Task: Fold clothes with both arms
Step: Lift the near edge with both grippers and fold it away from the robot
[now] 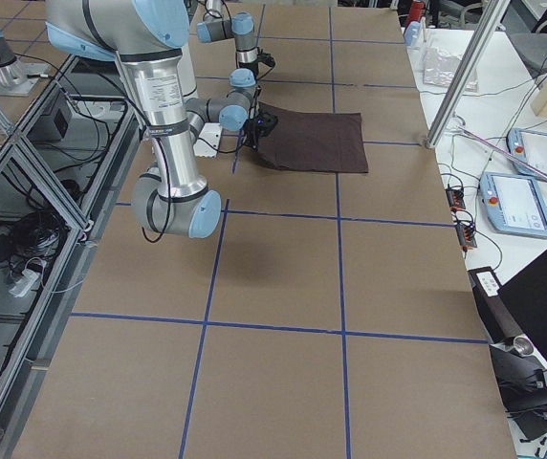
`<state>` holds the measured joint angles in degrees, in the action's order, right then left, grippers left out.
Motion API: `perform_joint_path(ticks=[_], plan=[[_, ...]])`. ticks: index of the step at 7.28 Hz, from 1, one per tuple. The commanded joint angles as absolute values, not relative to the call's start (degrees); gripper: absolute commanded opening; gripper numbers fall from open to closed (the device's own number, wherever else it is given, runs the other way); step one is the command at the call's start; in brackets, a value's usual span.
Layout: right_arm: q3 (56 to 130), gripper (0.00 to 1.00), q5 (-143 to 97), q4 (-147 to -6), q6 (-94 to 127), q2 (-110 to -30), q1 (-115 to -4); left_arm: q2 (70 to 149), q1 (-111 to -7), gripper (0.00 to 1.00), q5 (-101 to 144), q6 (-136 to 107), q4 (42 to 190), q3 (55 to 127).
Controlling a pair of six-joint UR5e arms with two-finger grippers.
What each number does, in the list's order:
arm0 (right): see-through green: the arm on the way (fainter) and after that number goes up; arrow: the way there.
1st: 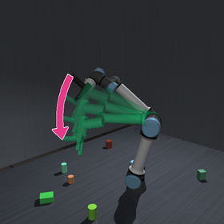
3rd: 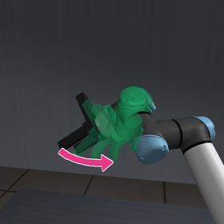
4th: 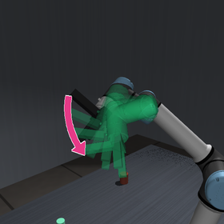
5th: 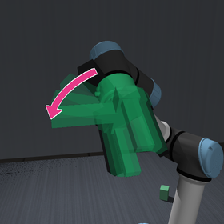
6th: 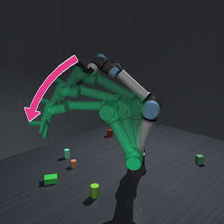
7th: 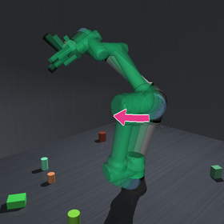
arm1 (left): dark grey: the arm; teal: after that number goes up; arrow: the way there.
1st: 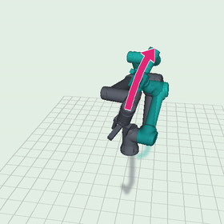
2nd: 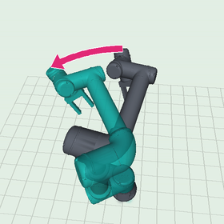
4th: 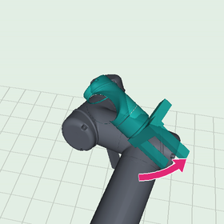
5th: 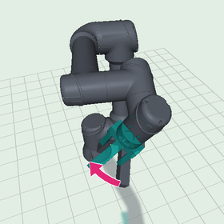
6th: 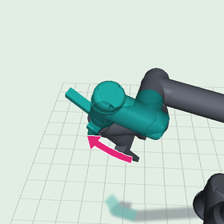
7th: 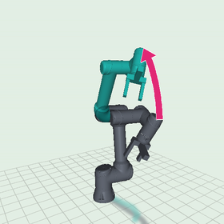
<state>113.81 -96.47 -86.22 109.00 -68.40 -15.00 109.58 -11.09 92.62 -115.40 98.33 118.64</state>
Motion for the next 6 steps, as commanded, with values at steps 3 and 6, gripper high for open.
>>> perform_joint_path(ticks=[3,6], plan=[[118.83,0.00,-97.12,-85.70,108.98,-70.58,-13.44,109.16,-6.50,0.00,93.68,-114.97,90.88,126.66],[112.11,0.00,-100.27,-85.69,104.53,-63.31,-24.21,110.56,-18.75,0.00,98.22,-108.87,90.88,126.04]])
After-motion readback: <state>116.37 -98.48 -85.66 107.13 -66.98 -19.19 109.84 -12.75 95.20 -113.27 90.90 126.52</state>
